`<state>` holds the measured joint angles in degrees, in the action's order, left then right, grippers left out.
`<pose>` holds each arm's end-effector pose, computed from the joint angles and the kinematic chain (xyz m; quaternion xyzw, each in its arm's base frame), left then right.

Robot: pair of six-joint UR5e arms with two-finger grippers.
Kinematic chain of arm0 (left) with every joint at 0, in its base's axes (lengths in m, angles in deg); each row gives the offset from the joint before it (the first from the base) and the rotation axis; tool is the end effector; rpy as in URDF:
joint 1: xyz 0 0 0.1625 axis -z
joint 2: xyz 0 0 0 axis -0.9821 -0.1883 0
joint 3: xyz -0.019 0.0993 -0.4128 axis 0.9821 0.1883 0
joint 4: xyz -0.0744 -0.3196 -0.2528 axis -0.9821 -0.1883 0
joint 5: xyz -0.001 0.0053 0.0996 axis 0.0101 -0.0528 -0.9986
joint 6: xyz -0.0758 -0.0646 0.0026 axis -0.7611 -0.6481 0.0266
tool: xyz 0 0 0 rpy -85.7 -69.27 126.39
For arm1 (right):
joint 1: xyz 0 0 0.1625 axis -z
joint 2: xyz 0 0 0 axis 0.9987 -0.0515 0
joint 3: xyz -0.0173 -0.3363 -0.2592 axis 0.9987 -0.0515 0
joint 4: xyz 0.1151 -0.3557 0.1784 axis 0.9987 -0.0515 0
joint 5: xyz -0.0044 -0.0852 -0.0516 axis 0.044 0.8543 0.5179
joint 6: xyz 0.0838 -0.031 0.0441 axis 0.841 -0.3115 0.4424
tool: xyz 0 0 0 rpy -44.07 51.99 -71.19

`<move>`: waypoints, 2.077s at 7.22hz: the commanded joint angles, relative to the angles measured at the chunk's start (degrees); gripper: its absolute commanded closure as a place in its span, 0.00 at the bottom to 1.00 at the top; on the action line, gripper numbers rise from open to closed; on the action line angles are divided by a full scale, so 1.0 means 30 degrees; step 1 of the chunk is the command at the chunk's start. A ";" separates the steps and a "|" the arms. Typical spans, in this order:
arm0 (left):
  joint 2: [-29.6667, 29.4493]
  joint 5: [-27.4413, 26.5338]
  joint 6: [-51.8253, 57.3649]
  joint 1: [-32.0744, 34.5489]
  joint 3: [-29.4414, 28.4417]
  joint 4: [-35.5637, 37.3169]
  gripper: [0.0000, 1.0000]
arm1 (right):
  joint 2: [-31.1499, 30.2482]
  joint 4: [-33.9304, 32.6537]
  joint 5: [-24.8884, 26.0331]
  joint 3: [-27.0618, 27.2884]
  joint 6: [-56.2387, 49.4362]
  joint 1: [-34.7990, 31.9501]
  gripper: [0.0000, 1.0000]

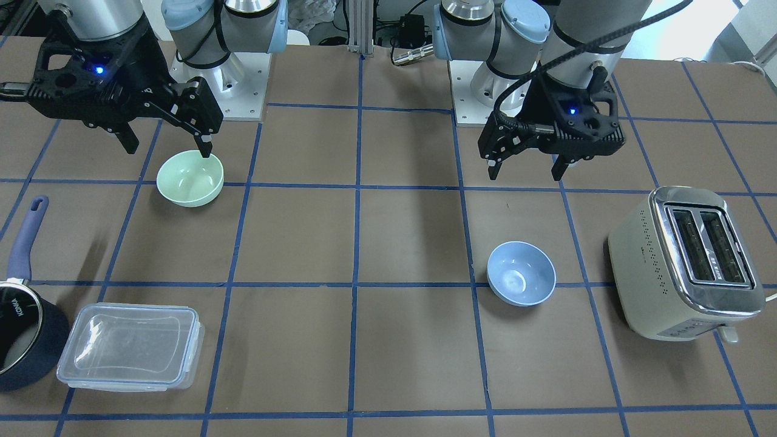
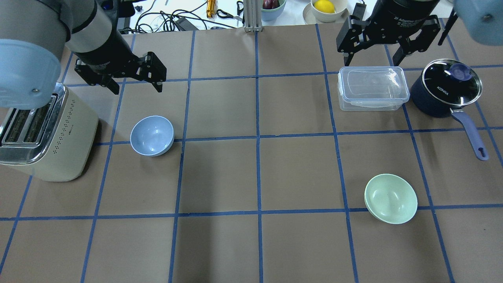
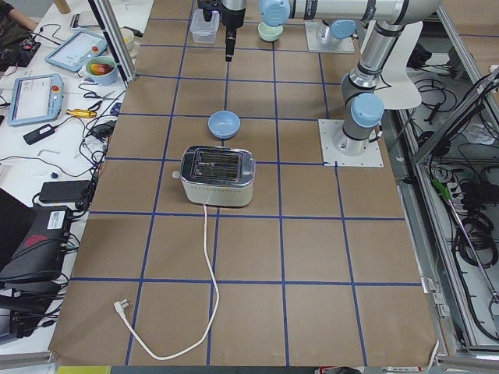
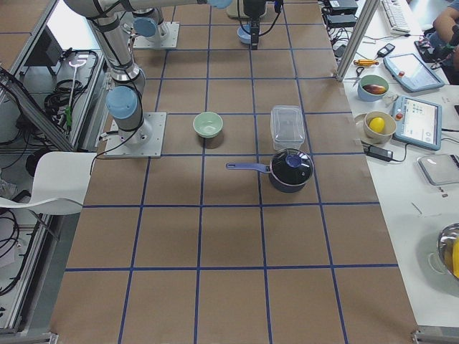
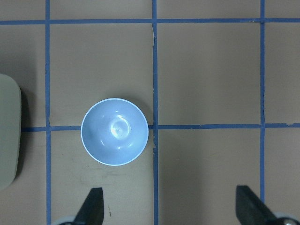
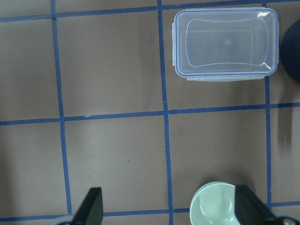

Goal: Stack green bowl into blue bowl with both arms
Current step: 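Move the left gripper down over the light blue bowl, then grasp the blue bowl with left gripper while right gripper descends to green bowl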

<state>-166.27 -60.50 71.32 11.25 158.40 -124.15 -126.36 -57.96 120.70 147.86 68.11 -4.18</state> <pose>-0.1364 -0.4970 0.4628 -0.0025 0.9993 -0.0372 0.0005 0.1449 -0.5049 0.5353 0.0266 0.9986 -0.0458 0.0060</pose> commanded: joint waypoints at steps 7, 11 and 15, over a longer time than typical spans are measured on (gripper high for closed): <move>-0.6518 -0.1664 0.1779 -0.0074 0.5529 1.0718 0.38 | 0.0526 0.0839 0.0262 0.0152 -0.1368 0.0787 0.00; -0.6961 -0.1493 0.1431 -0.0044 0.5472 1.0835 1.00 | 0.0527 0.1839 0.0234 0.1081 -0.7220 0.4998 0.00; -0.6898 -0.0880 -0.4865 0.5468 0.3026 1.0398 1.00 | 0.0440 0.0237 0.0613 0.4886 -0.9404 0.7323 0.00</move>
<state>-186.00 -64.09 66.15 19.82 171.43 -92.48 -124.96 -54.65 121.99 158.52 40.69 16.43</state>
